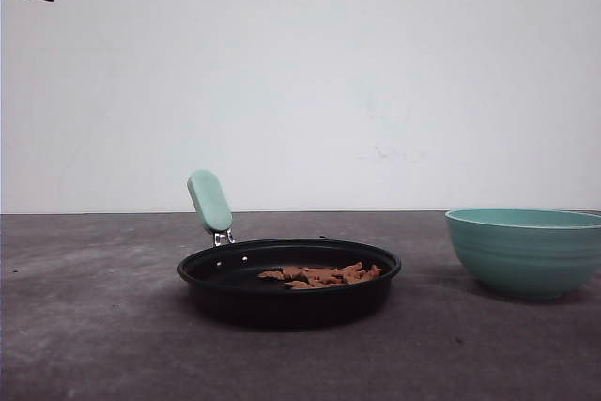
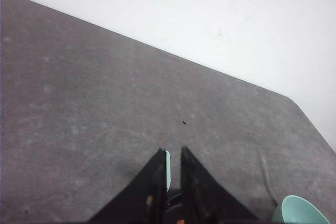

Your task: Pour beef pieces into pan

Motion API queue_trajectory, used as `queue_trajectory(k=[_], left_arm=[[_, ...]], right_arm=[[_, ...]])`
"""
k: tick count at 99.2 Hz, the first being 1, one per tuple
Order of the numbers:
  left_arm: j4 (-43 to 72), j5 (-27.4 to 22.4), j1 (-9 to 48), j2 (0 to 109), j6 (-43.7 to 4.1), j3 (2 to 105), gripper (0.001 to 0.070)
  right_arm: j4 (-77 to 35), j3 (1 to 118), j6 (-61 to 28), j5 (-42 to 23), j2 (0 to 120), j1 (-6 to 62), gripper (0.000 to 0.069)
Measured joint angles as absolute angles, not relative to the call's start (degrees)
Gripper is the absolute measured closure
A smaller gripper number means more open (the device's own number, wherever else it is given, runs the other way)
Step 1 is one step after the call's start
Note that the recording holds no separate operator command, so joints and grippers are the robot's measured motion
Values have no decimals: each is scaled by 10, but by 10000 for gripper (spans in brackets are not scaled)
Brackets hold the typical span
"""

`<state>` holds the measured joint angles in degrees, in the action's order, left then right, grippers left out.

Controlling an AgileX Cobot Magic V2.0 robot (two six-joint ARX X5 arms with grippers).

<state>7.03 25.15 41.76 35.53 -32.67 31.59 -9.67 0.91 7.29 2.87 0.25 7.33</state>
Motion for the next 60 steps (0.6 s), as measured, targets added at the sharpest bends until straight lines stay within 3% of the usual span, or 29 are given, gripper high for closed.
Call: queue_trajectory(k=[22, 34, 53, 60], left_arm=[[156, 238, 380, 317, -263, 316, 689], [177, 194, 298, 257, -232, 284, 689], [117, 62, 142, 134, -177, 135, 689], [101, 44, 104, 97, -169, 90, 689]], right_arm=[[-97, 9, 73, 29, 3, 73, 680], [-96, 9, 73, 30, 3, 73, 680], [-96, 9, 73, 30, 3, 73, 680], [-96, 9, 73, 30, 3, 73, 680]])
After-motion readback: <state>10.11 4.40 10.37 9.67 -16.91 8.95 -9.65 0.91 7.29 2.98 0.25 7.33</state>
